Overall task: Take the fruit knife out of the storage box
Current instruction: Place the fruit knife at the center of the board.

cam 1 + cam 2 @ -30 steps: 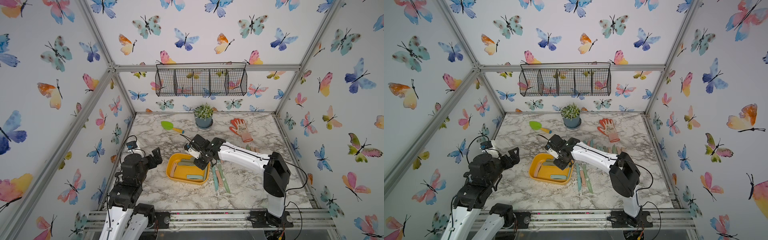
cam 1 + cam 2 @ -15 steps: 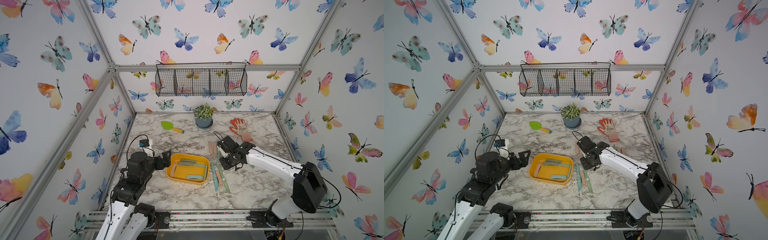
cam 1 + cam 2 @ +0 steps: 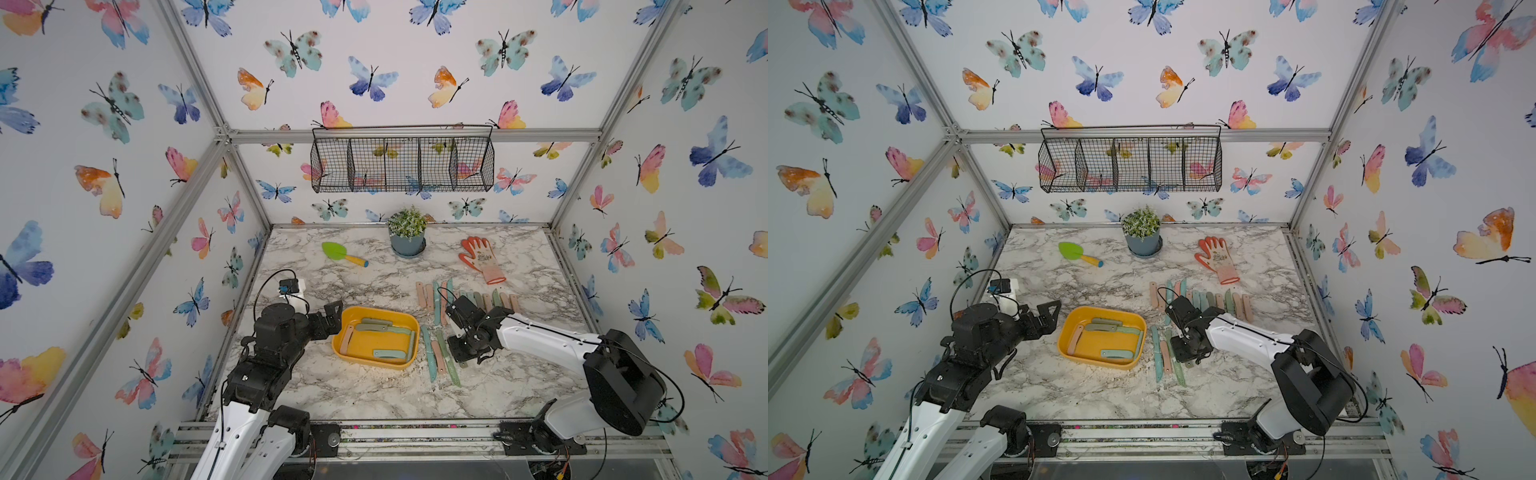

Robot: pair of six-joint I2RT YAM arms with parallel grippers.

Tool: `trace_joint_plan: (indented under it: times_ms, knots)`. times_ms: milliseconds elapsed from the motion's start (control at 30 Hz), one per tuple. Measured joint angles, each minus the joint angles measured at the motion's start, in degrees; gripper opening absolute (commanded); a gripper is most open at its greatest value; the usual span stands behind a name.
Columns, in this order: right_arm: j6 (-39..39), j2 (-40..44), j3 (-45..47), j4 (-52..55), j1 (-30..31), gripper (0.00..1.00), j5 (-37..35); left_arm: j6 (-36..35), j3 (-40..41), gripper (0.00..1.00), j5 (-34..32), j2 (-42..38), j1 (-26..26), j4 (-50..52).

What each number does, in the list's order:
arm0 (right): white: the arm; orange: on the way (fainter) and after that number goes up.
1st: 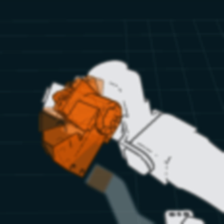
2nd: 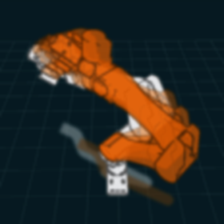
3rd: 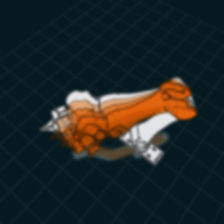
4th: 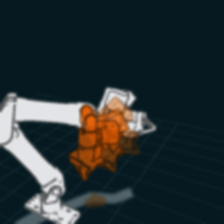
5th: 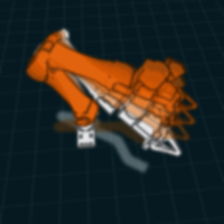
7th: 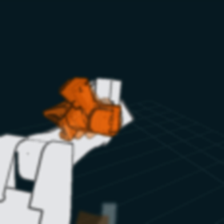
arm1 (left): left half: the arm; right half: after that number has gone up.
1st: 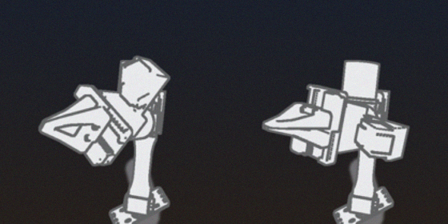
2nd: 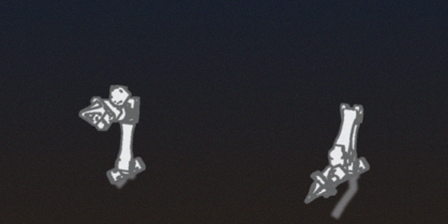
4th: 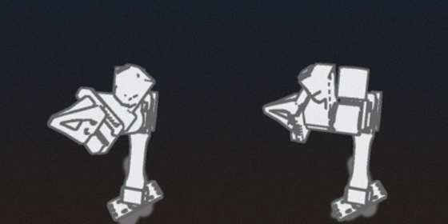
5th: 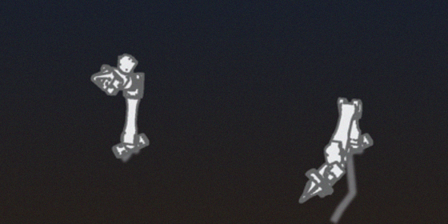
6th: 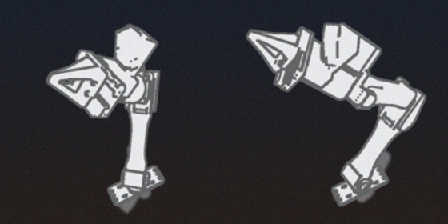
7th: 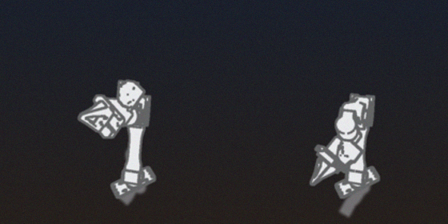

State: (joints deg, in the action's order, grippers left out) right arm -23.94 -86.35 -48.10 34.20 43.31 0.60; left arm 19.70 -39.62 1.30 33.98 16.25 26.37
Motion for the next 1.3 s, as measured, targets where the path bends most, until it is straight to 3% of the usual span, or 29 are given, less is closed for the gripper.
trace_joint_plan:
  times_ms: [400,833,1100,1300]
  knots:
    - [-1.3,-2.8,1.6,-3.3,0.0,0.22,0.9,0.0,0.0,0.98,-0.4,0.0,0.0,0.0]
    - [-2.0,-1.7,1.0,-2.0,0.0,0.32,0.5,0.0,0.0,0.99,-1.2,0.0,0.0,0.0]
    - [-0.9,4.0,-5.7,0.2,0.0,0.43,0.9,0.0,0.0,0.98,-1.3,0.0,0.0,0.0]
    - [7.3,2.8,-13.1,-3.1,1.0,0.43,6.4,0.2,0.0,0.98,-3.1,0.0,0.0,0.2]
